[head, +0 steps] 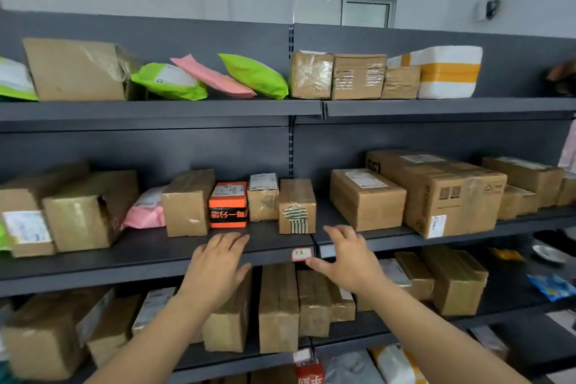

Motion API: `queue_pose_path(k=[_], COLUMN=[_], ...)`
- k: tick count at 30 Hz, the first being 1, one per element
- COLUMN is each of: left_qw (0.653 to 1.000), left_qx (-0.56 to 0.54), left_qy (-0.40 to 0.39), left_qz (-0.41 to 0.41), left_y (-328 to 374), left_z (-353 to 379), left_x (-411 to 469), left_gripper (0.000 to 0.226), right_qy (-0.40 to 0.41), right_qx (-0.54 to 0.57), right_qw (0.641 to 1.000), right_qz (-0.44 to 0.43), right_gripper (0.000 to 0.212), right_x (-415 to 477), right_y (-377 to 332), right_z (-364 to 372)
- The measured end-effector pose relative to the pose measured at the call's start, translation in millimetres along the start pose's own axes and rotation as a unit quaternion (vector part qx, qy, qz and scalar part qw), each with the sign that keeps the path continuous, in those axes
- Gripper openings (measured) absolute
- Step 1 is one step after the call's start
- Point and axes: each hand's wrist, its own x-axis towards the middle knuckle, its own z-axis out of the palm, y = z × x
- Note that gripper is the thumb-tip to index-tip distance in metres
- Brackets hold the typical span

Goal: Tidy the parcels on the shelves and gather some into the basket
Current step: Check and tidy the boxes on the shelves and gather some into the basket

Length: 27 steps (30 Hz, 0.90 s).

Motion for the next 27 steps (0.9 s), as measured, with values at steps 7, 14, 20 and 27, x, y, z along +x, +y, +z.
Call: queue_pose_path(k=[7, 14, 20, 27], left_qw=[0.998, 0.998, 0.999, 0.998], left_qx=[0.050, 0.049, 0.034, -0.022], left_qy=[0.007, 0.019, 0.007, 0.006], left_qz=[-0.021, -0.020, -0.024, -0.052], left_y=[-12, -4, -11, -14], left_z=[18, 36, 59, 83], left_x=[68, 129, 168, 188], left_gripper=[0.058, 0.057, 0.060, 0.058], right_qy=[0.074, 0.060, 0.044, 0.051], right_qx=[0.001, -0.053, -0.020, 0.130], right_qw=[0.997, 0.996, 0.999, 0.989], right_qz=[-0.021, -0.033, 0.000, 0.040], right_gripper=[0.081, 0.082, 0.076, 0.067], right_x=[92, 158, 174, 180], right_y=[-18, -24, -17, 14], right_z=[22, 48, 60, 48])
